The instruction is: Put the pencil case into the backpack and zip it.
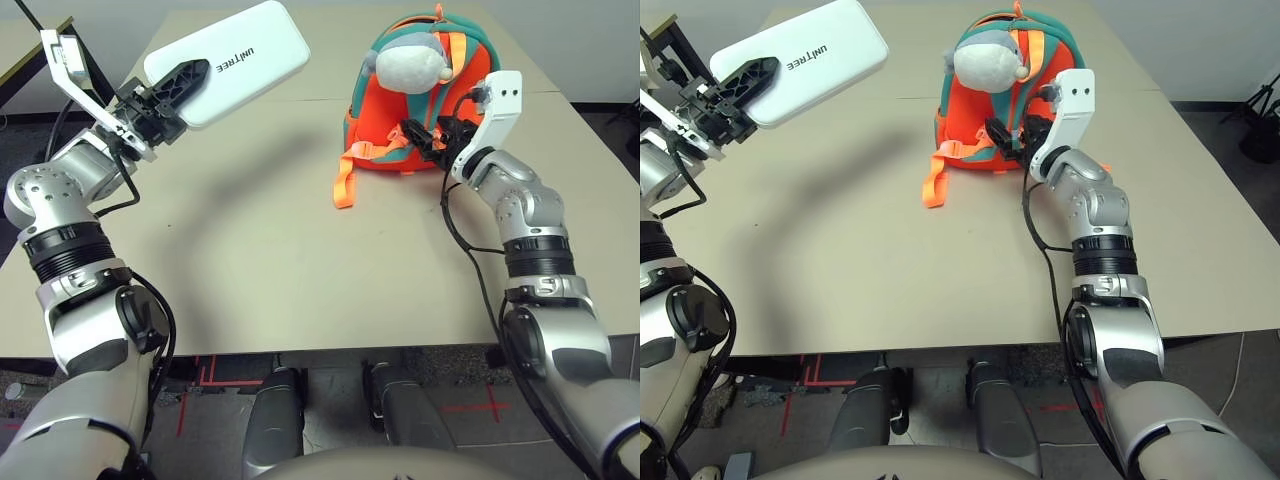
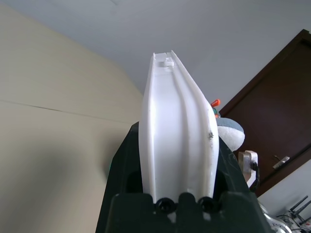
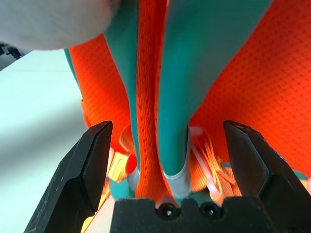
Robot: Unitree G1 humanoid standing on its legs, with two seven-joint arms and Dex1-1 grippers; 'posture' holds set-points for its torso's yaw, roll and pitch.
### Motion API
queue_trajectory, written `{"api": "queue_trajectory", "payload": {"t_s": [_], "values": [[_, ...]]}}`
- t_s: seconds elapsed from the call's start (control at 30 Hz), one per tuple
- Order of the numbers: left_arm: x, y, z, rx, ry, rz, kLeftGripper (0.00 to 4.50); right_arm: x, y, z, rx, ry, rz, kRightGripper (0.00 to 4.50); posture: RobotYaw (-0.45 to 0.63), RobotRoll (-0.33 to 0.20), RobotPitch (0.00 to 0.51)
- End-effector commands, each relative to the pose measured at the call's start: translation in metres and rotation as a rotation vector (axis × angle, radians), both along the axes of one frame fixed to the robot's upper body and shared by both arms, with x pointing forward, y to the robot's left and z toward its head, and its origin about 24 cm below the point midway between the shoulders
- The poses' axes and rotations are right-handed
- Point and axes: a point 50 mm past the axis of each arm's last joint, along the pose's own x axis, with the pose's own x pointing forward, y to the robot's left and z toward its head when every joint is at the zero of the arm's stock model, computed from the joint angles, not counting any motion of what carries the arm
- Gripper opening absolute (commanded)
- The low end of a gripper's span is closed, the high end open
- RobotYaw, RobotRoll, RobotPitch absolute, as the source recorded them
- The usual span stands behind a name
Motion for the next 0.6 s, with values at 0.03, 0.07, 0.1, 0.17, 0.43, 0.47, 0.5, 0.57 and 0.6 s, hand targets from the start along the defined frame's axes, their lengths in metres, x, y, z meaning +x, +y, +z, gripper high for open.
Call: {"api": "queue_trajectory", "payload": {"t_s": [0.03,0.07,0.1,0.17,0.43,0.47,0.5,0.57,0.6], "values": [[0.0,0.0,0.01,-0.001,-0.046,0.006,1.22,0.005,0.003,-0.001,-0.014,-0.011,-0.002,4.5,-0.14,0.0,0.113],[0.001,0.0,0.01,0.0,-0.046,0.005,1.22,0.006,0.005,-0.002,-0.016,-0.016,-0.004,4.5,-0.14,0.0,0.113],[0.001,-0.001,0.009,0.001,-0.046,0.004,1.22,0.008,0.008,-0.002,-0.012,-0.021,-0.005,4.5,-0.14,0.0,0.113],[0.002,-0.002,0.008,0.003,-0.045,0.002,1.22,0.01,0.012,-0.003,-0.013,-0.033,-0.007,4.5,-0.14,0.0,0.109],[0.004,-0.003,0.006,0.012,-0.039,0.002,1.22,0.014,0.018,-0.004,-0.02,-0.062,-0.013,2.8,-0.15,0.0,0.103],[0.004,-0.003,0.006,0.013,-0.038,0.003,1.22,0.013,0.018,-0.003,-0.018,-0.066,-0.013,2.4,-0.15,0.0,0.1],[0.005,-0.003,0.006,0.015,-0.037,0.003,1.22,0.013,0.017,-0.002,-0.018,-0.072,-0.012,2.04,-0.15,0.0,0.1],[0.006,-0.004,0.006,0.017,-0.036,0.002,1.22,0.012,0.015,0.001,-0.018,-0.084,-0.008,1.3,-0.15,0.0,0.1],[0.006,-0.005,0.006,0.017,-0.036,0.0,1.22,0.01,0.014,0.002,-0.018,-0.092,-0.004,1.01,-0.15,0.0,0.1]]}}
